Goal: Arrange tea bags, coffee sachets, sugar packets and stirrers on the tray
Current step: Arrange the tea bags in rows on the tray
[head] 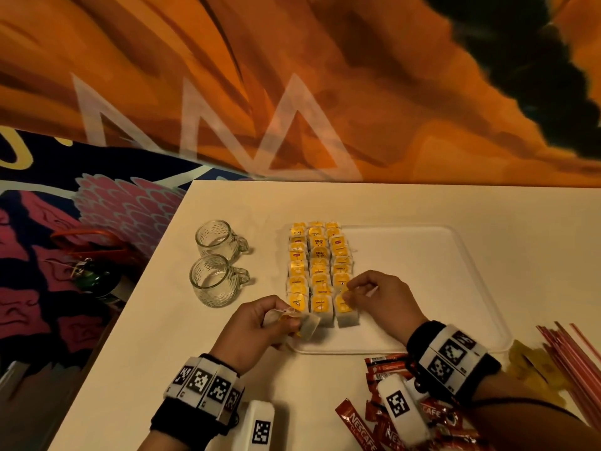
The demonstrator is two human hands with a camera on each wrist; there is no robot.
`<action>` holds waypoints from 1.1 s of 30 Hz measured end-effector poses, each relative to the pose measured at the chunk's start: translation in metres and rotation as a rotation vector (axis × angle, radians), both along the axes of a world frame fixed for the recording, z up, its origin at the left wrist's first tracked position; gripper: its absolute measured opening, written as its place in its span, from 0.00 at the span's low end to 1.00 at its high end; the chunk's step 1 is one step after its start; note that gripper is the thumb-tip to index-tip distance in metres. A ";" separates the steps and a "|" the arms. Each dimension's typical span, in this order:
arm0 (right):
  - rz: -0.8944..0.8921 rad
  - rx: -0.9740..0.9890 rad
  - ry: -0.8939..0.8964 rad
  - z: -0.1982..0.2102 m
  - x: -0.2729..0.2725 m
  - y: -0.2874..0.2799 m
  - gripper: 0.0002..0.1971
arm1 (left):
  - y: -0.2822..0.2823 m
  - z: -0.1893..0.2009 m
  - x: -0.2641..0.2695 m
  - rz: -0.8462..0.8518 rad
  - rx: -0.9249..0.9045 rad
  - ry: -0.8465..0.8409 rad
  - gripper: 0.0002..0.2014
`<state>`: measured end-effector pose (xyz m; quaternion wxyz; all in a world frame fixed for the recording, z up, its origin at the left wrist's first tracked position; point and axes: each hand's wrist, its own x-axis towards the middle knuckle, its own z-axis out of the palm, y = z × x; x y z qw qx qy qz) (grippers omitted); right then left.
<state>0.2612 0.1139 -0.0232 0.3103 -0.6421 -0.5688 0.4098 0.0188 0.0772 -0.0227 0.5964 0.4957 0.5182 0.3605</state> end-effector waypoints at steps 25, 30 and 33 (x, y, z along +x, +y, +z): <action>0.378 0.055 0.012 0.027 -0.024 -0.019 0.02 | -0.007 0.009 0.005 0.055 0.084 0.066 0.10; 0.263 0.030 -0.055 0.010 -0.020 -0.015 0.03 | -0.010 0.003 -0.023 0.229 0.029 0.027 0.14; 0.288 -0.019 -0.053 0.003 -0.030 -0.017 0.02 | -0.014 -0.003 -0.038 0.270 0.012 0.050 0.14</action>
